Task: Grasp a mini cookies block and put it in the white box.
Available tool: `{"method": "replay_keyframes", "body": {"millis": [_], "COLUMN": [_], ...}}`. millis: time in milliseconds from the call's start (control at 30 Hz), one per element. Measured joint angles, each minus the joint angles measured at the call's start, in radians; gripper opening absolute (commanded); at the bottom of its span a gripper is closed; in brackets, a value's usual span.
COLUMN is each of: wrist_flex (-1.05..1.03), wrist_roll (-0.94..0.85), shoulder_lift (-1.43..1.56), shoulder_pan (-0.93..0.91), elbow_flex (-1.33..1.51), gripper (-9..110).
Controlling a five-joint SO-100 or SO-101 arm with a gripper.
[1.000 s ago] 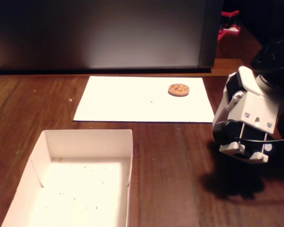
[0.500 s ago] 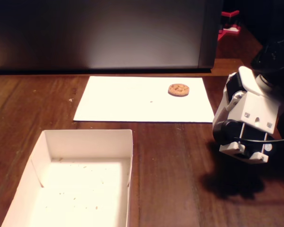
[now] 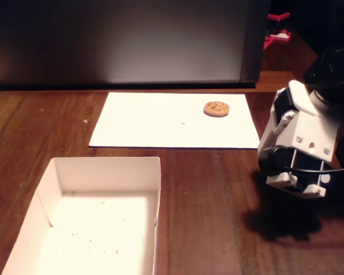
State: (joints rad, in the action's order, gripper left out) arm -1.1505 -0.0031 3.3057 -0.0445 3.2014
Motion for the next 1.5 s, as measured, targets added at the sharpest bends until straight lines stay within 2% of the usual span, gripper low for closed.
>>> {"method": "replay_keyframes", "body": {"millis": [433, 1233, 1500], "wrist_flex": [0.072, 0.166, 0.204], "wrist_roll": [-0.140, -0.054, -0.032], "shoulder_lift": [0.000, 0.000, -0.055], "shoulder_pan": [0.000, 0.000, -0.025], "elbow_flex": [0.011, -0.018, -0.199], "gripper": [0, 4, 5]}}
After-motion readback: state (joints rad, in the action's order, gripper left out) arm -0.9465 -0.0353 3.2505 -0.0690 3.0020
